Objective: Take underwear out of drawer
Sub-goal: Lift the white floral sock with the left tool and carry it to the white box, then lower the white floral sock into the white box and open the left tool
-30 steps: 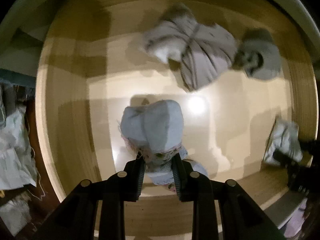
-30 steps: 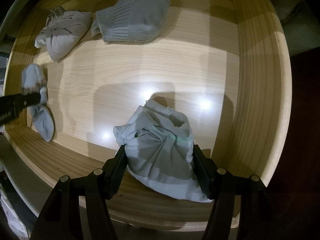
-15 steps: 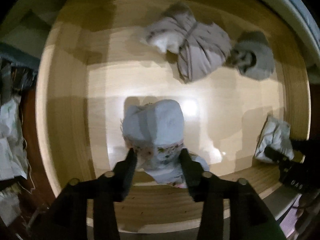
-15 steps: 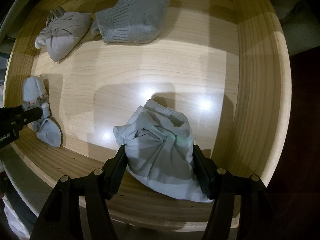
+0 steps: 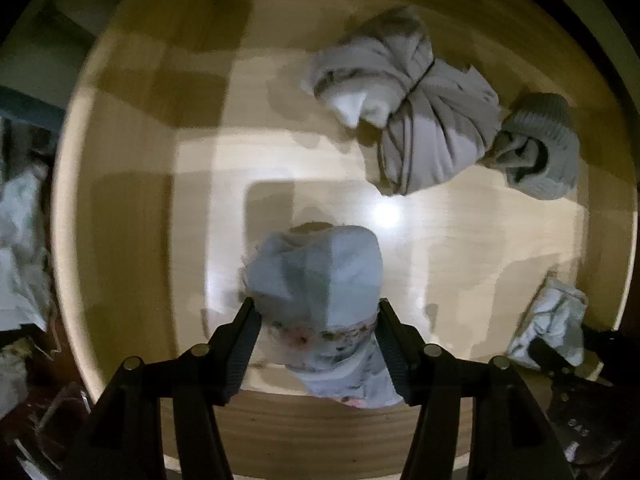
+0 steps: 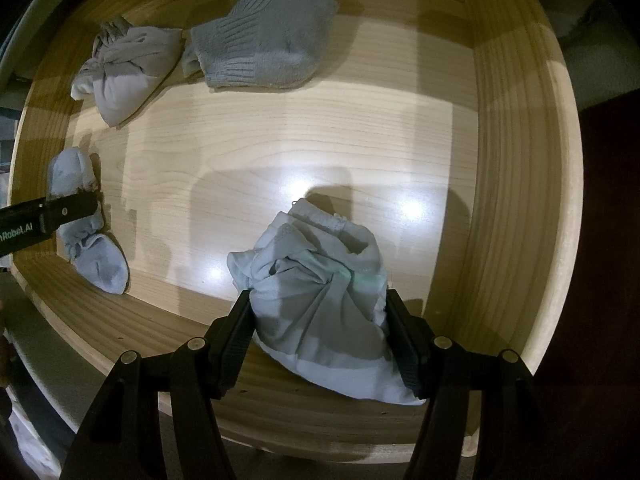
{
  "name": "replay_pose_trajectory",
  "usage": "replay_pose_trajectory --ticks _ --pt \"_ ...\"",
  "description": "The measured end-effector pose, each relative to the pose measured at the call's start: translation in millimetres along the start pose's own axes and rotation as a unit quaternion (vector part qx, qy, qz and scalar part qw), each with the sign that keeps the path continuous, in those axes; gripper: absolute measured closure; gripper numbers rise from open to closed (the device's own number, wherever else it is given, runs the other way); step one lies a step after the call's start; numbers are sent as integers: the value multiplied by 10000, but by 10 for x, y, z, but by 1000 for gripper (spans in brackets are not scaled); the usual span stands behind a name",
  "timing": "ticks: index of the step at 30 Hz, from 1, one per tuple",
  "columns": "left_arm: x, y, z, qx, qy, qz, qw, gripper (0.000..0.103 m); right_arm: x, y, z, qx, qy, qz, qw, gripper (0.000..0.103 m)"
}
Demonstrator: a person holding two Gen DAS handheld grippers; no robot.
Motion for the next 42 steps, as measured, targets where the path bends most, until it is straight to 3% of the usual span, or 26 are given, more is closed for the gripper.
replay_pose_trajectory --ticks 3,8,11,18,27,30,32,38,40,42 --pt "6 4 21 -1 49 16 10000 69 4 8 -6 9 -5 3 10000 43" --pt "24 74 -33 49 45 65 10000 77 5 10 -1 12 -8 4 10000 43" --pt "184 47 0 180 -71 159 9997 78 6 10 1 11 -6 5 10000 43" --pt "370 139 -475 704 -261 630 9952 78 11 11 4 15 -7 -1 10000 43" --pt "621 283 -1389 1634 -110 1217 9790 78 11 13 8 17 -6 0 10000 44" --pt "638 258 -1843 2132 7 1362 9675 78 11 15 8 17 -6 4 10000 44" --pt "702 248 -2207 2571 105 1470 9551 78 11 15 9 16 -5 5 10000 44" --pt "953 158 -3353 4041 117 1840 8959 78 14 12 16 22 -4 0 10000 44" --pt "1040 58 -3617 4307 148 1905 8820 78 14 16 13 25 -6 7 10000 44" --pt "1080 -80 -3769 4433 154 1886 8762 78 14 16 13 24 -5 8 10000 44"
Point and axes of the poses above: each gripper's, at about its wrist camera, not at the fingertips, and z roughly the way its jaws point, x to its right, y to its underside, the point moved 8 cm from there along z, roughly the way its jaws point, and after that the axes turned 12 degrees about y, right-handed, at the moved point
